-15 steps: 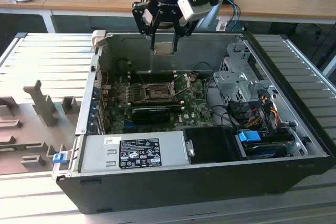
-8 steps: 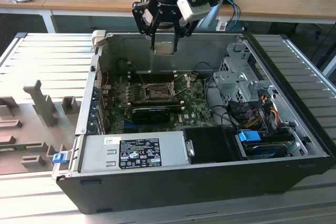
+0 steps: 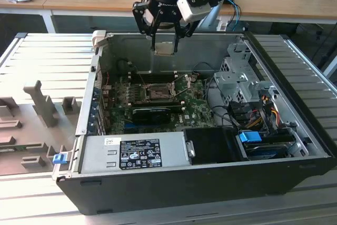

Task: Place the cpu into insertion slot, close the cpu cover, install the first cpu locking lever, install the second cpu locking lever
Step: 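Place the cpu into insertion slot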

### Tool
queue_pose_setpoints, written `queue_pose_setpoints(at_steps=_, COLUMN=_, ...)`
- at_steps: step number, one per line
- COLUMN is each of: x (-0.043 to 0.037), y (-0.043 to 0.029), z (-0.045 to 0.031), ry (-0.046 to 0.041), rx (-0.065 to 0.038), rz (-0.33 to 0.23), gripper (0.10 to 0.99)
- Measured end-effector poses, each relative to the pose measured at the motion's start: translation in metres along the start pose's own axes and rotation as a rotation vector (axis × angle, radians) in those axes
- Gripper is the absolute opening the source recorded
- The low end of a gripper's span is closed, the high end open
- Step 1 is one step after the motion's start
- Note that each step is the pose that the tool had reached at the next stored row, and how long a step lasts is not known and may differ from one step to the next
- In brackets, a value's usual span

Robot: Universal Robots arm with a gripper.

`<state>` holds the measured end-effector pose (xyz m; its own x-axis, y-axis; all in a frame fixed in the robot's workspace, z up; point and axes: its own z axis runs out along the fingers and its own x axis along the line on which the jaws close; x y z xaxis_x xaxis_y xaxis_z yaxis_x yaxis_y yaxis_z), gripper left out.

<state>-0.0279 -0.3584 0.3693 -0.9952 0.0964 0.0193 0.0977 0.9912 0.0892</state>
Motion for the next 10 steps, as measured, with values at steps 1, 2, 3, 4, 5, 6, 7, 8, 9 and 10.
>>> queue_pose_setpoints(at_steps=1, x=0.0000, y=0.0000, z=0.0000, ry=-0.0003, rx=0.000, rz=0.003, gripper=0.533)
queue_pose_setpoints(at_steps=2, x=0.0000, y=0.0000, z=0.0000, ry=-0.0008, rx=0.000, rz=0.008, gripper=0.533)
queue_pose_setpoints(at_steps=3, x=0.0000, y=0.0000, z=0.0000, ry=-0.0010, rx=0.000, rz=0.012, gripper=0.533)
queue_pose_setpoints(at_steps=4, x=0.0000, y=0.0000, z=0.0000, ry=-0.0014, rx=0.000, rz=0.016, gripper=0.533)
queue_pose_setpoints(at_steps=5, x=0.0000, y=0.0000, z=0.0000, ry=-0.0016, rx=0.000, rz=0.019, gripper=0.533)
queue_pose_setpoints(at_steps=6, x=0.0000, y=0.0000, z=0.0001, ry=-0.0020, rx=-0.001, rz=0.022, gripper=0.533)
queue_pose_setpoints(at_steps=7, x=0.0000, y=0.0000, z=0.0001, ry=-0.0024, rx=-0.001, rz=0.028, gripper=0.533)
queue_pose_setpoints(at_steps=8, x=0.0000, y=0.0000, z=0.0001, ry=-0.0028, rx=-0.001, rz=0.031, gripper=0.533)
queue_pose_setpoints(at_steps=9, x=0.0000, y=0.0000, z=0.0001, ry=-0.0032, rx=-0.001, rz=0.036, gripper=0.533)
queue_pose_setpoints(at_steps=10, x=0.0000, y=0.0000, z=0.0001, ry=-0.0037, rx=-0.001, rz=0.041, gripper=0.533)
